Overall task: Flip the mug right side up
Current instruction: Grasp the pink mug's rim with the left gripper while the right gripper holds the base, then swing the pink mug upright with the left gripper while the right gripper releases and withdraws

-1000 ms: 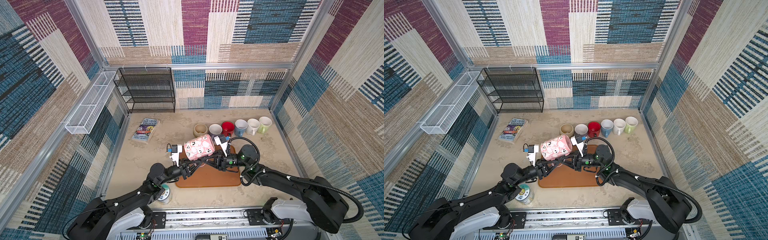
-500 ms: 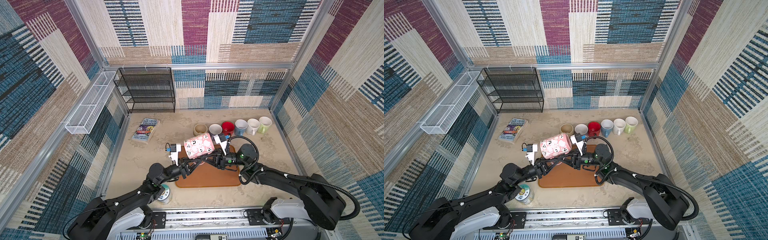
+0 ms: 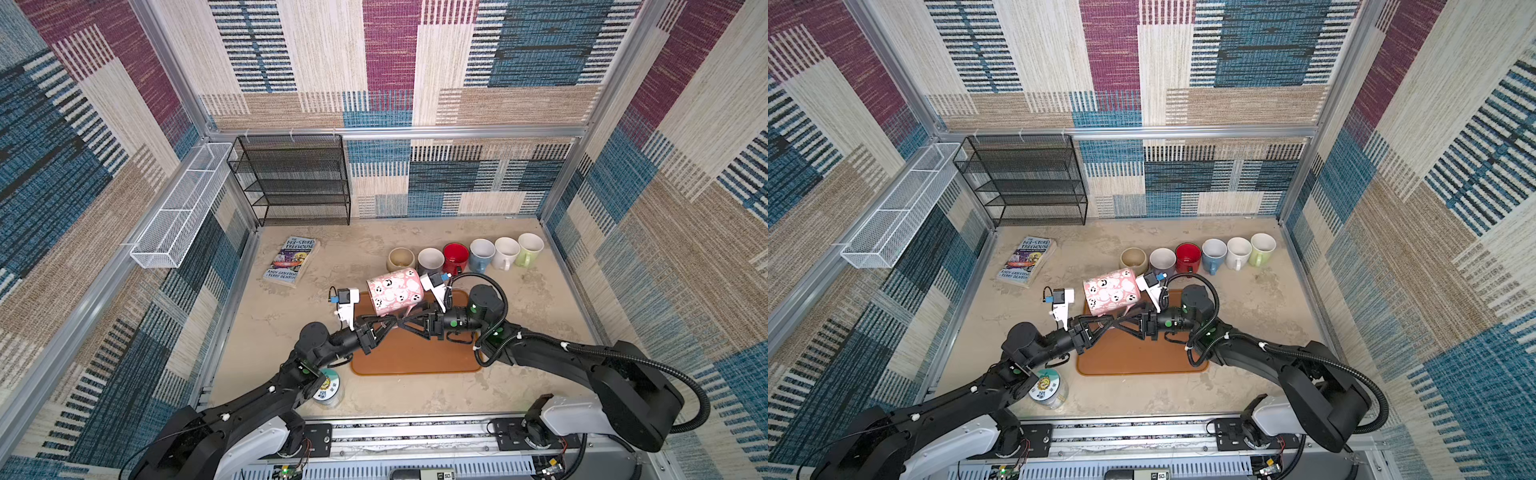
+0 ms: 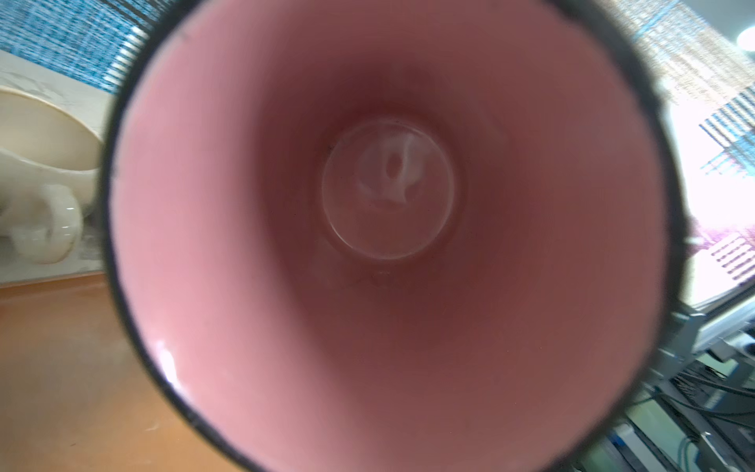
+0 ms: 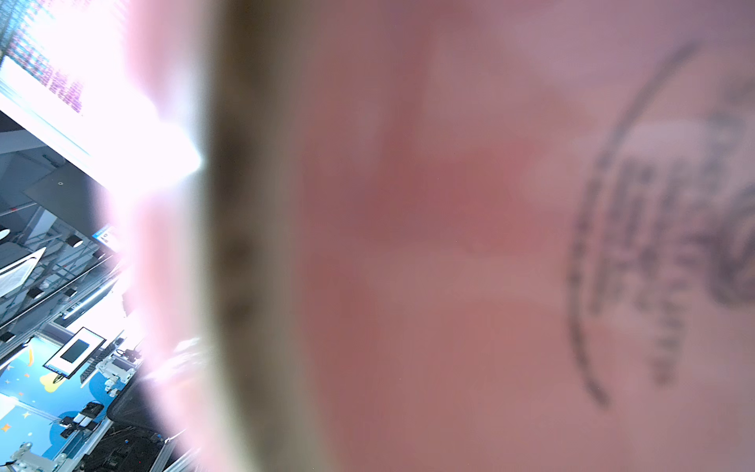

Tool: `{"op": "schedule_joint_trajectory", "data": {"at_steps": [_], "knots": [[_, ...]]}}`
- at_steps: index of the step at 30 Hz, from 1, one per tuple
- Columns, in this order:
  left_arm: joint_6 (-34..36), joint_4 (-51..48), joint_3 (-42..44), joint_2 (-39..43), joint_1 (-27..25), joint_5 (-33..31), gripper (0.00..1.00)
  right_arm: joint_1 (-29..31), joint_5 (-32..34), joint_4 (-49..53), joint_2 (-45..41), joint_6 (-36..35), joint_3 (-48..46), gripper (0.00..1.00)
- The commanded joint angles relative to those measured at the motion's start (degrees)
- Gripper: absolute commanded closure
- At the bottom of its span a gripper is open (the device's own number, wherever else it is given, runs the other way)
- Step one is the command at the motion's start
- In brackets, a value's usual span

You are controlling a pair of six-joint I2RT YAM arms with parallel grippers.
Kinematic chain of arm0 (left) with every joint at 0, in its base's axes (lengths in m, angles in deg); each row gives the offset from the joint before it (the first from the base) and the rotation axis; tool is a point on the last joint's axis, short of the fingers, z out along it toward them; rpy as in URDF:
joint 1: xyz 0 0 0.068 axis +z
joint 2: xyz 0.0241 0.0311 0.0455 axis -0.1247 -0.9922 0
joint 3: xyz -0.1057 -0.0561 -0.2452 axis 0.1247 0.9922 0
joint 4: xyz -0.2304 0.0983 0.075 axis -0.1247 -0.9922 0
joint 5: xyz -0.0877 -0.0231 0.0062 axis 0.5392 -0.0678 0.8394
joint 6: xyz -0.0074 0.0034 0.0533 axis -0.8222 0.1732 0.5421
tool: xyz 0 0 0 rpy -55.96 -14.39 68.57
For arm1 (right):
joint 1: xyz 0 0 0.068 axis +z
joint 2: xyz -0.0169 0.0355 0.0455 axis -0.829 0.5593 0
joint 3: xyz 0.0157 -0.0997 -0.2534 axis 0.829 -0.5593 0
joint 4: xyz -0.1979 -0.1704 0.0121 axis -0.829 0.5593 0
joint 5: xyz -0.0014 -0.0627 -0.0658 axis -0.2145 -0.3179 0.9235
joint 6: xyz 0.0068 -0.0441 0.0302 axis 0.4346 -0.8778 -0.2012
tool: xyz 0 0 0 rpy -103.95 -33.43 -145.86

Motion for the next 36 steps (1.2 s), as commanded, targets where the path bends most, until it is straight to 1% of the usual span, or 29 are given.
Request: {"op": "schedule_joint_trajectory", "data": {"at_steps": [1,4,7,9,13,16,17,21,23,29,36], "knots": [[2.96,-0.95,-0.63,0.78,0.87,-2.8,1.0,-0.41,-0.84,-0.9,0.31,-1.26,0.47,0.42],[3.93,-7.27,-2.04,1.48,1.73,-4.22,1.0,-0.84,-0.59,0.23,0.58,-2.09,0.6,0.39],[3.94,-9.94,-2.37,1.99,2.57,-5.68,1.0,-1.23,0.01,1.62,0.66,-2.83,0.65,0.38],[4.33,-13.43,-3.3,2.28,3.1,-6.6,1.0,-1.31,0.57,2.43,0.42,-3.18,0.42,0.38],[4.4,-18.04,-4.06,2.53,4.43,-7.76,1.0,-1.35,2.75,5.21,-0.71,-4.9,-0.08,0.37],[6.62,-24.51,-6.63,2.83,5.17,-8.64,1.0,-1.33,4.27,7.49,-1.62,-6.24,-0.49,0.35],[7.36,-26.53,-7.41,3.14,5.47,-9.02,1.0,-1.33,4.7,7.98,-2.17,-6.74,-0.9,0.33],[8.93,-31.09,-9.32,4.14,7.09,-9.55,1.0,-1.35,7.14,8.25,-6.14,-8.63,-3.73,0.19],[10.0,-34.04,-10.56,4.67,7.74,-10.12,1.0,-1.3,8.02,8.77,-8.36,-9.54,-4.9,0.16],[13.09,-41.81,-13.93,5.61,8.46,-13.79,1.0,-1.3,9.74,12.06,-12.52,-11.59,-6.41,0.14],[15.63,-51.29,-19.56,3.9,8.7,-18.08,1.0,-1.3,10.81,15.01,-15.55,-14.13,-6.52,0.13]]}}
